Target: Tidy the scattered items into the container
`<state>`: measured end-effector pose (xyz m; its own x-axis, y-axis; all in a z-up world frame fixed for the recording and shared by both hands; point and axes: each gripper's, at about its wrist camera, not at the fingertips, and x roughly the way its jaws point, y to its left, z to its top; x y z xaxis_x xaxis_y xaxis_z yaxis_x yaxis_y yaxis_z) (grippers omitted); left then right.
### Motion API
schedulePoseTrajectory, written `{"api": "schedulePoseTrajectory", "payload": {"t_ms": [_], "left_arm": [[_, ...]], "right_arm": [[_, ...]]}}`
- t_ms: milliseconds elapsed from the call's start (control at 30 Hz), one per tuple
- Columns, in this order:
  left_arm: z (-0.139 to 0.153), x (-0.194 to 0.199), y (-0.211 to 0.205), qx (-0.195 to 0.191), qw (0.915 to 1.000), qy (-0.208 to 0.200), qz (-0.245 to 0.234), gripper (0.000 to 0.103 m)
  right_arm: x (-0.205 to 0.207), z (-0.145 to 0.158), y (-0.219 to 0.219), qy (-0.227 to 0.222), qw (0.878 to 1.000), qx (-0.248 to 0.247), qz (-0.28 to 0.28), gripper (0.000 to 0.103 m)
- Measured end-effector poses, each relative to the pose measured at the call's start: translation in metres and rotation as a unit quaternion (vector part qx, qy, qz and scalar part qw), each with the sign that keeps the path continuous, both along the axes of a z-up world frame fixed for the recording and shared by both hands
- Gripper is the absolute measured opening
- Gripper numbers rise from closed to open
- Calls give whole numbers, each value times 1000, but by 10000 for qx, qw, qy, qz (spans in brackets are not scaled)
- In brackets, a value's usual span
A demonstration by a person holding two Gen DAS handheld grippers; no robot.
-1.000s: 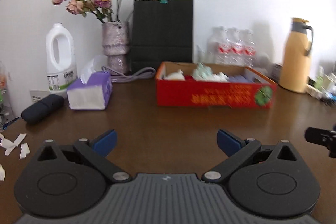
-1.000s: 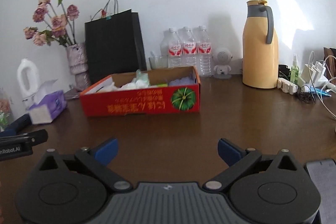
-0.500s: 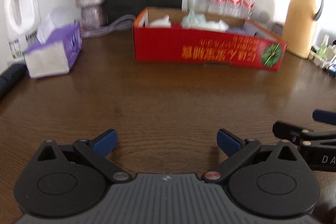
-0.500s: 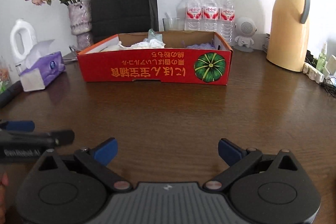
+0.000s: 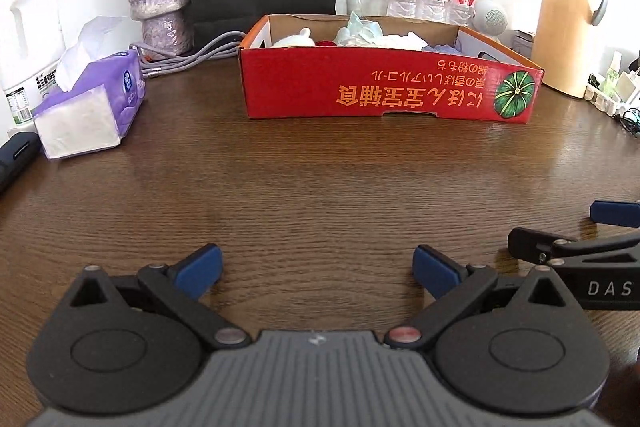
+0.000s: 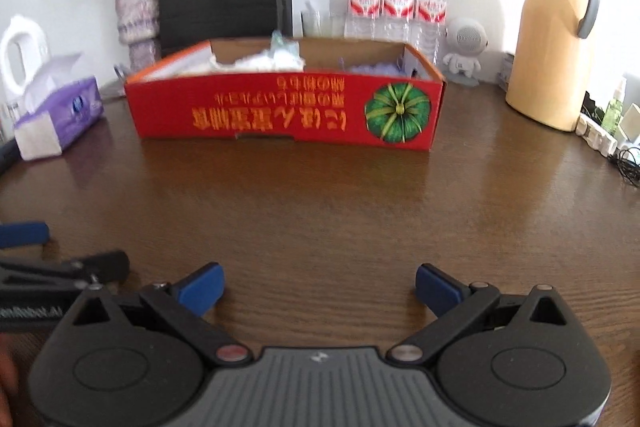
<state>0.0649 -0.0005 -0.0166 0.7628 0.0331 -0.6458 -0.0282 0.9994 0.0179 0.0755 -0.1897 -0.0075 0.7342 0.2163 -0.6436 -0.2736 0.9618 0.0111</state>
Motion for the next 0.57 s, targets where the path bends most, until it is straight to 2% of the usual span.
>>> {"api": "schedulePoseTrajectory", "payload": {"t_ms": [567], "left_arm": [[0,1,-1,-14,10000,-3,-8,103]], "right_arm": [[0,-1,-1,15,10000,18,10,103]]}}
